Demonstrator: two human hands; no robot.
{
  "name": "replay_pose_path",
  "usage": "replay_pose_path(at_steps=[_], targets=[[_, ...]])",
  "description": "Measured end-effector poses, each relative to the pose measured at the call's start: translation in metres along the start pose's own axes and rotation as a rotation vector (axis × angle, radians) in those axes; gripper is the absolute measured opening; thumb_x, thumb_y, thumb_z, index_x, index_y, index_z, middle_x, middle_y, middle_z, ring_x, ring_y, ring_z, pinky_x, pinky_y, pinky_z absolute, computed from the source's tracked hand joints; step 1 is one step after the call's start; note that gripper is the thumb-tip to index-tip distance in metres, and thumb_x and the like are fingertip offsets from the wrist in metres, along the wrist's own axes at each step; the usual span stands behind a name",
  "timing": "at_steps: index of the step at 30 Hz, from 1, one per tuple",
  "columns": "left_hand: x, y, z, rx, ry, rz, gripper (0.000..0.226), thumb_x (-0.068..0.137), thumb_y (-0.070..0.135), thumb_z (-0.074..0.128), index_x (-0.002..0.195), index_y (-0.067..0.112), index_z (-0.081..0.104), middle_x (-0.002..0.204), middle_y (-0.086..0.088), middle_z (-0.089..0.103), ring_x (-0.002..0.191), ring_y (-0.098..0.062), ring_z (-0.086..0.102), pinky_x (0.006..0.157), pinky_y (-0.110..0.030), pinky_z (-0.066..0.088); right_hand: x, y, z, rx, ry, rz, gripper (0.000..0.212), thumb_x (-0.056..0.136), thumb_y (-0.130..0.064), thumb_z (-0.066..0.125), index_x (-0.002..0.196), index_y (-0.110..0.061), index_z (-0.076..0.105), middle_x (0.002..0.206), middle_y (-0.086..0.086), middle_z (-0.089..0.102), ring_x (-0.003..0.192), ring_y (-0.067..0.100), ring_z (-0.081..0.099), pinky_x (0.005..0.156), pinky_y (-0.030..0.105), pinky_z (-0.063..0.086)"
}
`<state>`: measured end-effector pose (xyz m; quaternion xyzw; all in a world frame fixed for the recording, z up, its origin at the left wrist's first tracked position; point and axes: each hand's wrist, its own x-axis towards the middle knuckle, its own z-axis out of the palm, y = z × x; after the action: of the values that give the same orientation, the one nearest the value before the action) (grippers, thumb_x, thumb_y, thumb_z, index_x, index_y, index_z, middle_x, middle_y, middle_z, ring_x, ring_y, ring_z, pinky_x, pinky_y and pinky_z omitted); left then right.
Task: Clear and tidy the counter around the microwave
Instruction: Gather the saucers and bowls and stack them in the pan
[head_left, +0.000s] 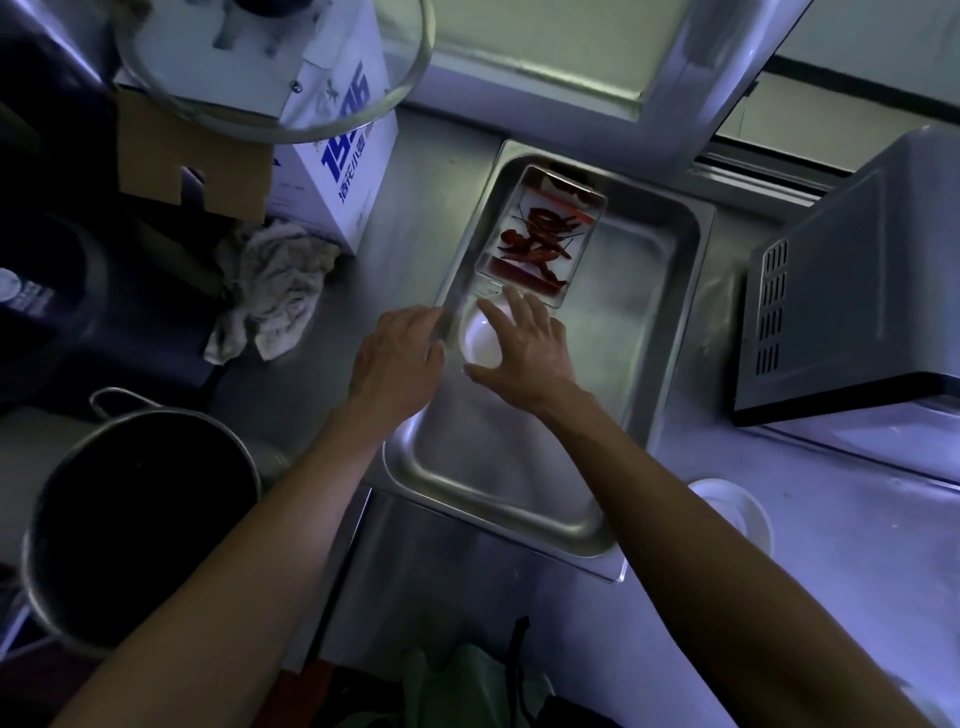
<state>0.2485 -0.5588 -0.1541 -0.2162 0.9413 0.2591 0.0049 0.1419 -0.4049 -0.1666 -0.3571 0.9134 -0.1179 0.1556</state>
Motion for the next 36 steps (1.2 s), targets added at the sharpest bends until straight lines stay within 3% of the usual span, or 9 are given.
replay_pose_path(at_steps=[12,19,27,31,36], targets=[[-0.002,-0.009,0.006,0.032,-0.045,0.024,0.044,0.093,0.022,0.058,0.136,0.013,0.055,0.139,-0.008,0.054,0.129,-0.031,0.046,0.104,-0.050,0.043,0.003,0.009,0.034,-0.109,-0.056,-0.011,0.082,0.088,-0.059,0.061,0.154,-0.027,0.025,0.166,0.008,0.013,0.153,0.027,0.010,0.121,0.052,0.015],[-0.008,-0.013,0.003,0.041,-0.048,0.021,0.043,0.093,0.024,0.059,0.135,0.013,0.057,0.139,-0.007,0.054,0.129,-0.030,0.046,0.103,-0.049,0.043,0.004,0.013,0.042,-0.098,-0.107,-0.014,0.081,0.092,-0.061,0.054,0.156,-0.028,0.019,0.168,0.009,-0.007,0.154,0.026,-0.009,0.123,0.053,0.001],[-0.014,-0.012,-0.004,0.036,-0.066,0.029,0.045,0.093,0.025,0.059,0.137,0.015,0.055,0.139,-0.006,0.054,0.130,-0.030,0.045,0.104,-0.048,0.042,-0.013,0.012,0.037,-0.066,-0.087,0.021,0.075,0.097,-0.060,0.045,0.158,-0.026,0.017,0.168,0.007,-0.007,0.154,0.026,-0.012,0.124,0.053,-0.002],[-0.019,-0.001,-0.005,0.022,-0.086,0.078,0.045,0.090,0.023,0.056,0.134,0.016,0.055,0.137,-0.006,0.055,0.127,-0.031,0.046,0.103,-0.049,0.042,-0.037,0.015,0.029,0.027,-0.048,0.132,0.067,0.101,-0.052,0.042,0.158,-0.026,0.018,0.168,0.005,-0.001,0.155,0.023,-0.004,0.124,0.048,0.003],[-0.031,0.023,0.001,0.119,-0.117,0.184,0.046,0.092,0.026,0.057,0.136,0.015,0.052,0.135,-0.007,0.055,0.124,-0.032,0.047,0.097,-0.050,0.044,-0.081,0.023,0.013,0.081,0.039,0.226,0.061,0.100,-0.048,0.049,0.153,-0.023,0.032,0.164,0.009,0.026,0.150,0.028,0.024,0.120,0.050,0.025]])
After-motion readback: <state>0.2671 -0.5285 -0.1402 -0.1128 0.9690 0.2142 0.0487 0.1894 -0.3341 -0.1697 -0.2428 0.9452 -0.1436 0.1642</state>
